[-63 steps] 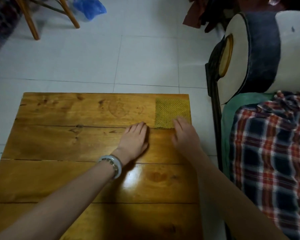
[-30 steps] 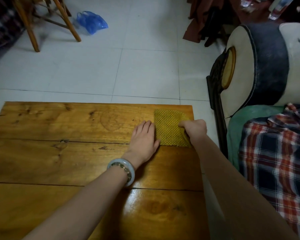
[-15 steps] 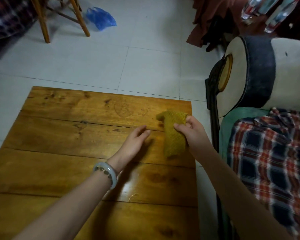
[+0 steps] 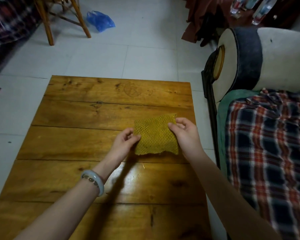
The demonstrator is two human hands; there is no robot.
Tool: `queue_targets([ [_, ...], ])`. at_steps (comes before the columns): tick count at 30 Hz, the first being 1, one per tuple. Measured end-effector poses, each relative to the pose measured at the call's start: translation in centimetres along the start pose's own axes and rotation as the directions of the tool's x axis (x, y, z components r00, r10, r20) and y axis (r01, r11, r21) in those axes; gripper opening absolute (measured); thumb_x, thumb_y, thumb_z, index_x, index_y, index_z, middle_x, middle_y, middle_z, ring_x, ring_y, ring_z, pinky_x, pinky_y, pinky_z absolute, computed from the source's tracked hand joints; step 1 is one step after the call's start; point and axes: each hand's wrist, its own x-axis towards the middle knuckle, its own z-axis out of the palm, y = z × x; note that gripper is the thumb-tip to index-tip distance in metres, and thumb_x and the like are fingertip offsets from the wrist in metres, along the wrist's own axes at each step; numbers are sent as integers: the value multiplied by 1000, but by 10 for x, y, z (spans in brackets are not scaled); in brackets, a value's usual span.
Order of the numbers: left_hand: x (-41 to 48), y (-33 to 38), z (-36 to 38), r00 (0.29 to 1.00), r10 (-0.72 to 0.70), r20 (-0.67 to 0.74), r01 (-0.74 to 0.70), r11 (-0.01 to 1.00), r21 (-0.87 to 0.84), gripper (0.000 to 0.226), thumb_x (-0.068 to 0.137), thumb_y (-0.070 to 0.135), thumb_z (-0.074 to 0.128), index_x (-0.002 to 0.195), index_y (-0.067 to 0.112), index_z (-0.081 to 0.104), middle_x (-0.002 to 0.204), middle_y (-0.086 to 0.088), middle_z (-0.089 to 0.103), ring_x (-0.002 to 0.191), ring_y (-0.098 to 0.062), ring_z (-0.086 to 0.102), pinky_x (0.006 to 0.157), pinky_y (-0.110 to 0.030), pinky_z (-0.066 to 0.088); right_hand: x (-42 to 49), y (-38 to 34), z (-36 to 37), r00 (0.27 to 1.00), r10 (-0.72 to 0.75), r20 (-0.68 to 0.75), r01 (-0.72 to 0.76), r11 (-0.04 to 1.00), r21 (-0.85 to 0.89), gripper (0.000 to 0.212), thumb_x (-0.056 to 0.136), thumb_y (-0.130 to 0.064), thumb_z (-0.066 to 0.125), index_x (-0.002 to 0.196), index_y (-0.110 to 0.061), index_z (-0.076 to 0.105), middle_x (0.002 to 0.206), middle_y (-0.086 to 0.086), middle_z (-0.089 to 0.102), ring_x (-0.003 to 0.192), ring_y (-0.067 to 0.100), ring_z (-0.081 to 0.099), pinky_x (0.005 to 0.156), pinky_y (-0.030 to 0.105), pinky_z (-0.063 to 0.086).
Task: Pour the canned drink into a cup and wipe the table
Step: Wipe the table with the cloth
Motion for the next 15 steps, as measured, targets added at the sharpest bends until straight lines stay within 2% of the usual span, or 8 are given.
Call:
queue_targets([
  [1,-11,-4,-1,1000,6,-4,-6,1000,30,18,91,6,57,108,8,60,92,-13,59,86,-21,58,82,-35,48,-11,10,0,1000,-4,-25,3,999,-35,34,88,-17,62,120,-9,55,114,12,64,104,19,59,93,32,48],
  [3,-36,-16,-4,999,30,-22,-29,996,82,24,90,4,57,114,5,58,95,-15,57,87,-23,56,80,-29,48,-38,28,1,997,-39,-74,30,993,-110,38,90,-15,59,126,-8,52,113,11,63,96,12,59,75,11,47],
  [5,-66,-30,-6,999,47,-15,-44,986,161,30,89,1,57,119,3,56,103,-14,60,90,-23,58,81,-28,50,-66,49,3,987,-110,-113,80,967,-240,37,91,-16,58,127,-9,51,108,9,64,92,13,61,62,5,43],
  [7,-95,-46,-9,999,14,30,-20,976,218,36,89,0,58,124,5,54,111,-16,59,91,-26,58,88,-39,50,-94,70,6,979,-171,-115,115,916,-384,37,91,-18,56,127,-12,52,103,4,62,92,13,59,66,7,43],
  [8,-109,-55,-11,998,-10,55,-3,973,232,37,88,-2,58,123,8,53,108,-15,58,87,-24,57,86,-37,51,-107,81,8,977,-185,-104,121,889,-442,36,92,-19,55,127,-13,52,104,2,61,92,12,58,71,14,46],
  [11,-140,-84,-16,993,-59,99,28,958,284,40,87,-5,59,119,19,51,93,-3,55,72,-13,53,66,-15,49,-137,115,9,980,-189,-63,123,822,-556,29,94,-21,52,122,-14,52,116,6,62,103,20,59,85,31,49],
  [13,-152,-103,-17,992,-69,109,31,948,316,45,86,-7,59,125,15,51,89,-2,52,72,-12,49,63,-11,45,-150,137,8,983,-180,-44,119,798,-591,23,94,-20,52,115,-12,53,112,8,64,98,22,60,83,34,51],
  [15,-161,-121,-16,991,-95,98,57,939,338,49,86,-8,58,129,14,48,87,0,52,74,-10,49,65,-10,45,-157,157,6,984,-174,-30,120,784,-608,18,93,-19,52,110,-11,54,102,8,65,82,17,58,71,30,48],
])
